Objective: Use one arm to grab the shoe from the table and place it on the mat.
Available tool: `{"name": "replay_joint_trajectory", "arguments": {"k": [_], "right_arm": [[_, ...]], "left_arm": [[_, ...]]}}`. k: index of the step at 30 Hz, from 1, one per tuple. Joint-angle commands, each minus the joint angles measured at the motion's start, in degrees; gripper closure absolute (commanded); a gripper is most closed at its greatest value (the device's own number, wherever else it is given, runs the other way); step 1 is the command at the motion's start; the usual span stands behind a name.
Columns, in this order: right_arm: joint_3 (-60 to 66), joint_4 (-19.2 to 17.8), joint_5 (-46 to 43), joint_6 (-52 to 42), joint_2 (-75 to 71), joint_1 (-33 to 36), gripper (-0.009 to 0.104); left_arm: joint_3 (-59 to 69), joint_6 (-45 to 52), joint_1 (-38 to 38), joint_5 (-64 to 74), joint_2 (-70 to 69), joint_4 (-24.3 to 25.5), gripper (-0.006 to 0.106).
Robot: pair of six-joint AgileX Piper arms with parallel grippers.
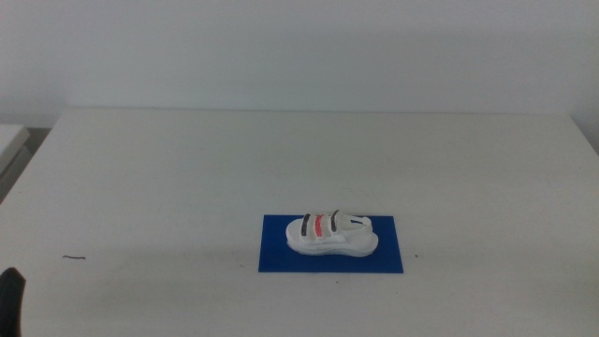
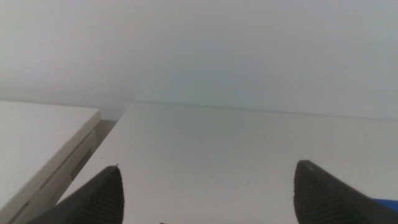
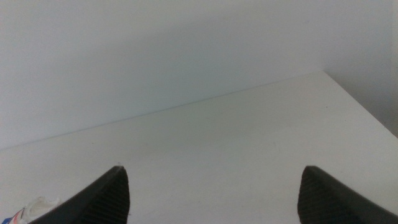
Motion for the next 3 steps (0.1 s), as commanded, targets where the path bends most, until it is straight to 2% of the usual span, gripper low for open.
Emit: {"name": "replay_joint_trajectory", "arguments": {"k": [1,3], "right_arm": [[0.14,-0.33,-0.55,-0.20,-0.27,0.00,0.016],[0.14,-0.33,-0.55,-0.20,-0.27,0.00,0.016]], "left_arm": [[-0.03,-0.74,-0.08,-1.03,-0.25,0.43,0.007],[-0.03,-0.74,-0.08,-1.03,-0.25,0.43,0.007]]}}
